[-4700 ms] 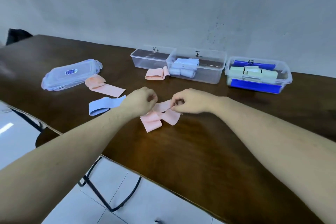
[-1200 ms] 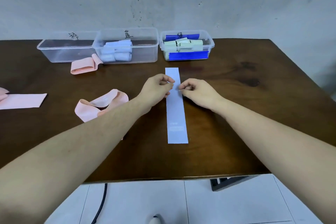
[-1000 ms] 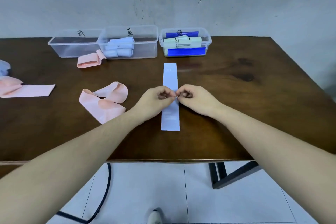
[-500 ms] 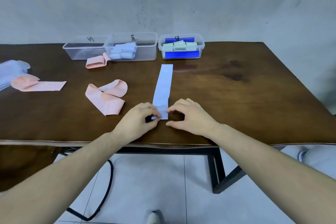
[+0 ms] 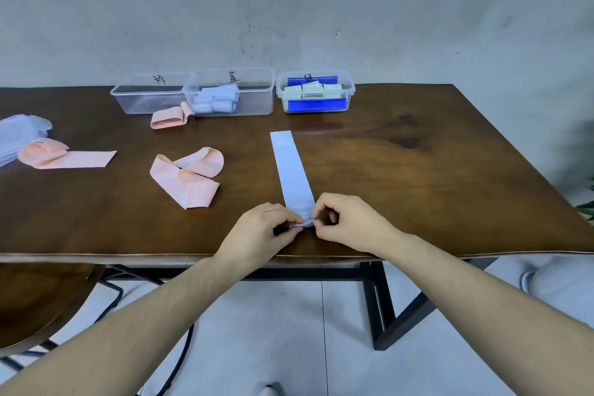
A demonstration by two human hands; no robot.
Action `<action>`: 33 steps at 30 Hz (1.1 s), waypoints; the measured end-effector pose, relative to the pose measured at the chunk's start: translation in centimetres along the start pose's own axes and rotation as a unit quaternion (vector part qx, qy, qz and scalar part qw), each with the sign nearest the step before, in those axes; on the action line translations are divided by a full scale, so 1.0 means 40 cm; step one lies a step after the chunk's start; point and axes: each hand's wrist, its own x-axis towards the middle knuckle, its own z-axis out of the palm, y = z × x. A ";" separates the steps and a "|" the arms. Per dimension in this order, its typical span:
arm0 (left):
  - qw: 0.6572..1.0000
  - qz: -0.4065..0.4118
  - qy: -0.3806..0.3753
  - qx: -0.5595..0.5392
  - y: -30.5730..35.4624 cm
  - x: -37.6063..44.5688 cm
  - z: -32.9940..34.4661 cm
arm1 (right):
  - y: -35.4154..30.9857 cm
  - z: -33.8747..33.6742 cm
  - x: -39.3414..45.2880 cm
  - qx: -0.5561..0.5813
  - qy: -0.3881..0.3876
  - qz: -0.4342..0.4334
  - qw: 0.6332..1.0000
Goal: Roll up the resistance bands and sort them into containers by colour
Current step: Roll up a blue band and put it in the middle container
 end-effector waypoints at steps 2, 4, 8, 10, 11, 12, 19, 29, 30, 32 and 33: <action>0.999 -0.030 0.003 -0.017 0.000 0.002 0.002 | 0.004 0.004 0.002 0.046 0.012 0.016 0.999; 0.999 -0.047 0.008 -0.022 -0.001 0.004 0.004 | 0.004 0.007 0.005 0.060 0.024 0.019 0.998; 0.997 -0.062 0.009 -0.048 0.007 0.003 0.002 | 0.010 0.011 0.004 0.060 0.022 0.021 0.998; 0.995 -0.069 0.008 -0.070 0.011 -0.001 -0.001 | 0.016 0.013 0.002 0.065 0.018 0.015 0.998; 0.994 -0.075 0.003 -0.085 0.012 -0.002 -0.002 | 0.020 0.014 0.002 0.062 0.018 0.008 0.998; 0.992 -0.080 -0.004 -0.097 0.011 -0.003 -0.003 | 0.023 0.016 0.003 0.052 0.020 -0.002 0.998; 0.993 -0.086 -0.009 -0.085 0.005 -0.007 -0.008 | 0.031 0.018 0.001 0.015 0.017 -0.047 0.999; 0.992 -0.109 -0.008 -0.054 0.015 -0.012 -0.001 | 0.021 0.013 -0.001 0.022 0.020 -0.006 1.000; 0.993 -0.105 -0.007 -0.050 0.017 -0.012 -0.001 | 0.020 0.016 -0.001 0.020 0.023 -0.008 1.000; 0.993 -0.102 -0.001 -0.051 0.018 -0.011 0.000 | 0.019 0.020 -0.002 0.018 0.032 -0.017 0.999; 0.994 -0.101 0.002 -0.052 0.019 -0.009 0.000 | 0.018 0.021 -0.002 0.019 0.036 -0.020 0.999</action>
